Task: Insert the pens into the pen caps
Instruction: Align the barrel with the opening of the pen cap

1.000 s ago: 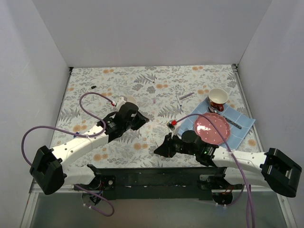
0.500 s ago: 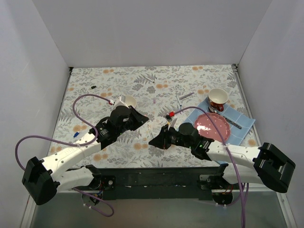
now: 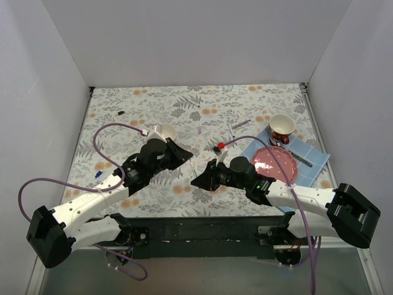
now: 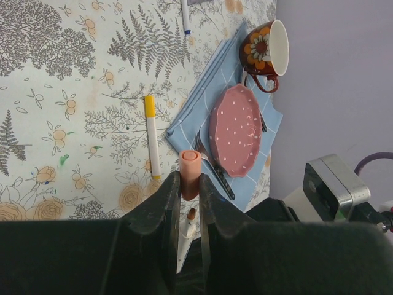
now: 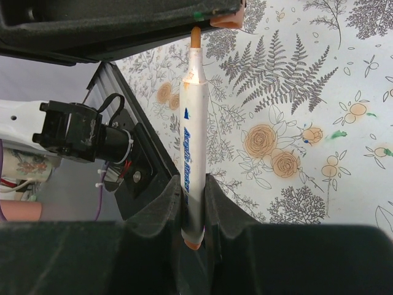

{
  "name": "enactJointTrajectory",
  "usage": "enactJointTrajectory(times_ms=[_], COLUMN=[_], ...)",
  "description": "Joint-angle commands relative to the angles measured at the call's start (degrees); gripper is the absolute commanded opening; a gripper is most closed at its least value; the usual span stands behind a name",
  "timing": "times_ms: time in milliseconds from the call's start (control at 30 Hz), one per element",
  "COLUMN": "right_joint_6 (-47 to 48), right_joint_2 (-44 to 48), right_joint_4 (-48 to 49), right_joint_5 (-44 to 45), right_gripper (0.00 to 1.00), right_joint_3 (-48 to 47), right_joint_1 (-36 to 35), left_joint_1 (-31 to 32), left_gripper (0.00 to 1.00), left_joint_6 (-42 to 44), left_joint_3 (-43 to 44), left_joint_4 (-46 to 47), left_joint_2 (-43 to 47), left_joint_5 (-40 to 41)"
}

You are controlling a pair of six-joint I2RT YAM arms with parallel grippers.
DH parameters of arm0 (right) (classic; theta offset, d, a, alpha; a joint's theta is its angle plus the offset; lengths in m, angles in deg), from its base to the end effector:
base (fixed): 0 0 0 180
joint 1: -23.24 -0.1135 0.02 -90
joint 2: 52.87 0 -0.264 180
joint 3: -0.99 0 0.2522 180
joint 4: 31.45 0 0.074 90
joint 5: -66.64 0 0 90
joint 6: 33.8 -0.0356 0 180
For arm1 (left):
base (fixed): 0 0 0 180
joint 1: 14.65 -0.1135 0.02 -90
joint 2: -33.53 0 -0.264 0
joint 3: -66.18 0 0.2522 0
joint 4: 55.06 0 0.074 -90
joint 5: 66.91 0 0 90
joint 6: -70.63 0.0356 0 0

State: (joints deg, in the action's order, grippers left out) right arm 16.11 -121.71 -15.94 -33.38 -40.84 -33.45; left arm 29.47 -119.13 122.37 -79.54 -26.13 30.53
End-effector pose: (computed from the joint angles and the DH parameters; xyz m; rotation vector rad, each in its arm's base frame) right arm 0.1356 0.2176 0.2234 -0.4264 1.9399 1.3256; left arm 0.1719 -0.1602 0.2748 -1.1904 2.0569 -1.3101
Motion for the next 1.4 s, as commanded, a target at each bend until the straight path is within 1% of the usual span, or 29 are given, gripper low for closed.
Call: enactJointTrajectory(times_ms=[0,500,1067,1367], right_joint_6=[0.55,0.55,0.28,-0.25], right_joint_2=[-0.24,-0.6,-1.03,-2.0], right_joint_4=[0.87,-0.01,-0.27,-0.45], right_joint_5=[-0.17,0.53,0.53,0.97], right_gripper=[0.01,0.01,0.01,0.01], right_joint_3=[-1.98,-2.25,-3.56,-4.27], right_joint_1=[0.17,0.26,0.61,0.7], left_joint_1=[0.27,0.27,0.27,0.35], left_gripper=[0.0,0.0,0.0,0.0], left_joint_6=[1.06,1.5,2.12,2.21], left_joint_3=[-0.78,-0.78,-2.71,-3.76], left_joint_4=[0.7,0.7,1.32,2.55], left_joint_2=[1.91,2.62,3.23,3.93], left_joint_5=[0.2,-0.06,-0.24,-2.61])
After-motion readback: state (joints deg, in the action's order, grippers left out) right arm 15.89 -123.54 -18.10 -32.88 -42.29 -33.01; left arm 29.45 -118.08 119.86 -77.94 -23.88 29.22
